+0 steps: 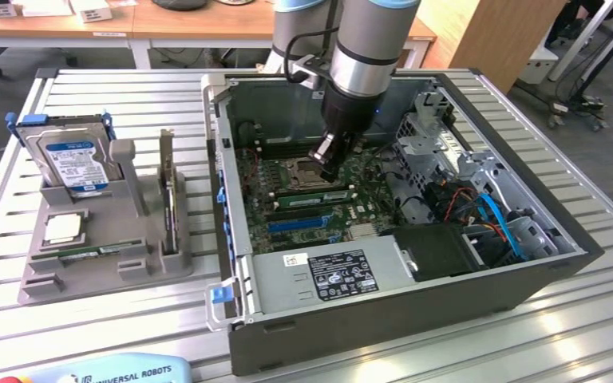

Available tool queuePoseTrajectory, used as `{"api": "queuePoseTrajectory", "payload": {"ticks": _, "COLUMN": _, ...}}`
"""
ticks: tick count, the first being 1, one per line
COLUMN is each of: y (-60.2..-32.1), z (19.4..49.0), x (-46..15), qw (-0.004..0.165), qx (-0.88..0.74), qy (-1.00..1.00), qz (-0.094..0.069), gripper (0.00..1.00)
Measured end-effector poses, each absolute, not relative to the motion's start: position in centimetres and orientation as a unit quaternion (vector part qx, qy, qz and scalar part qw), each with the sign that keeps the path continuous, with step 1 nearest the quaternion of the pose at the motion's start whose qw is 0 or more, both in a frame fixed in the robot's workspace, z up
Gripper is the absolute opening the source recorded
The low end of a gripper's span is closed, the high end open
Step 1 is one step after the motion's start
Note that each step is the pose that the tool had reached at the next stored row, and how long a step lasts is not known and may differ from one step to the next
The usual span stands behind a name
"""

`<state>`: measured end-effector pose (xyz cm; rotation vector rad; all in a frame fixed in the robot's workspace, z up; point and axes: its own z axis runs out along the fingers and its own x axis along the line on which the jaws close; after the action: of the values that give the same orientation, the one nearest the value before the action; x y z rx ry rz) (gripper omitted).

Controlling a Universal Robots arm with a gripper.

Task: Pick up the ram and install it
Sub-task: 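Press down the ram until it locks into place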

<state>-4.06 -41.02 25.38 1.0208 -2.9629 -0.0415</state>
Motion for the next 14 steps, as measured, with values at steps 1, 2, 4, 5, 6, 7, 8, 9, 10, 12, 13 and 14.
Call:
{"api": "queuePoseTrajectory", "payload": {"ticks": 1, "y": -41.02, "z": 25.35, "x": -4.06, "qw": 0.004, "qx": 0.318, "qy": -0.948, "qz": -0.013, "gripper": 0.10}}
{"api": "queuePoseTrajectory", "payload": {"ticks": 2, "y": -41.02, "z": 25.33, "x": -4.06, "qw": 0.004, "qx": 0.309, "qy": -0.951, "qz": -0.013, "gripper": 0.10}}
{"api": "queuePoseTrajectory", "payload": {"ticks": 4, "y": -41.03, "z": 25.29, "x": -4.07, "qw": 0.003, "qx": 0.291, "qy": -0.957, "qz": -0.013, "gripper": 0.10}}
{"api": "queuePoseTrajectory", "payload": {"ticks": 5, "y": -41.02, "z": 25.27, "x": -4.06, "qw": 0.003, "qx": 0.283, "qy": -0.959, "qz": -0.013, "gripper": 0.10}}
{"api": "queuePoseTrajectory", "payload": {"ticks": 6, "y": -41.02, "z": 25.24, "x": -4.06, "qw": 0.003, "qx": 0.274, "qy": -0.962, "qz": -0.013, "gripper": 0.10}}
{"api": "queuePoseTrajectory", "payload": {"ticks": 7, "y": -41.02, "z": 25.21, "x": -4.06, "qw": 0.003, "qx": 0.265, "qy": -0.964, "qz": -0.013, "gripper": 0.10}}
{"api": "queuePoseTrajectory", "payload": {"ticks": 8, "y": -41.03, "z": 25.19, "x": -4.06, "qw": 0.003, "qx": 0.256, "qy": -0.967, "qz": -0.013, "gripper": 0.10}}
{"api": "queuePoseTrajectory", "payload": {"ticks": 9, "y": -41.02, "z": 25.17, "x": -4.06, "qw": 0.003, "qx": 0.247, "qy": -0.969, "qz": -0.013, "gripper": 0.10}}
{"api": "queuePoseTrajectory", "payload": {"ticks": 10, "y": -41.02, "z": 25.14, "x": -4.06, "qw": 0.003, "qx": 0.239, "qy": -0.971, "qz": -0.014, "gripper": 0.10}}
{"api": "queuePoseTrajectory", "payload": {"ticks": 12, "y": -41.02, "z": 25.09, "x": -4.06, "qw": 0.002, "qx": 0.221, "qy": -0.975, "qz": -0.014, "gripper": 0.10}}
{"api": "queuePoseTrajectory", "payload": {"ticks": 13, "y": -41.03, "z": 25.07, "x": -4.06, "qw": 0.002, "qx": 0.212, "qy": -0.977, "qz": -0.014, "gripper": 0.10}}
{"api": "queuePoseTrajectory", "payload": {"ticks": 14, "y": -41.02, "z": 25.04, "x": -4.06, "qw": 0.002, "qx": 0.204, "qy": -0.979, "qz": -0.014, "gripper": 0.10}}
